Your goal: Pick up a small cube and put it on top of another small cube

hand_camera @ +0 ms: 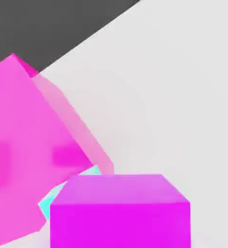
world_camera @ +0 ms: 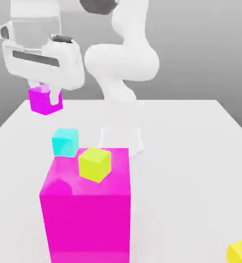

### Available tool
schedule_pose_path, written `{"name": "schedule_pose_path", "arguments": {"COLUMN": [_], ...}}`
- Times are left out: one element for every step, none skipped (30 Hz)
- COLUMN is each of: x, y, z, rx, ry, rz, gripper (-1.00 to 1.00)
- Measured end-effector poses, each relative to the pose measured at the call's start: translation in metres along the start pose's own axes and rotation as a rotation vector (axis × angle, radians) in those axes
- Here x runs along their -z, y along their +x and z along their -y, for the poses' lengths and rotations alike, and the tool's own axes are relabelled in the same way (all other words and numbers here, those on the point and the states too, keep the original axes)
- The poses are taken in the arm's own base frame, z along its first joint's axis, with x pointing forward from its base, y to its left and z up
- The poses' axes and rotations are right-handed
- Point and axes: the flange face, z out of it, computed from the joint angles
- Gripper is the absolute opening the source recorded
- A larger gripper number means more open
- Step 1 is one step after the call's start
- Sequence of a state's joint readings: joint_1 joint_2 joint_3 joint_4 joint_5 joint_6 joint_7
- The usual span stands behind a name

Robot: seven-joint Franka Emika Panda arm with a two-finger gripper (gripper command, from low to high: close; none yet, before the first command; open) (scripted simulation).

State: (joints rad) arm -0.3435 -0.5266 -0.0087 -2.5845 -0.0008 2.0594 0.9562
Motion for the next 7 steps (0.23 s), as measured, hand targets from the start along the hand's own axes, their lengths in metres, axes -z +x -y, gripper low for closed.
{"name": "schedule_pose_path", "arguments": {"x": [-0.012, -0.026, -0.039, -0.039, -0.039, -0.039, -0.039], "y": [-0.002, -0.003, -0.003, -0.003, -0.003, -0.003, -0.003], "z": [0.001, 0.001, 0.000, 0.000, 0.000, 0.000, 0.000], "rx": [0.008, 0.012, 0.014, 0.014, 0.014, 0.014, 0.014], "ry": [0.000, 0.000, 0.000, 0.000, 0.000, 0.000, 0.000], "rz": [0.001, 0.002, 0.002, 0.002, 0.002, 0.002, 0.002], "gripper": [-1.00, -1.00, 1.00, 1.00, 1.00, 1.00, 1.00]}}
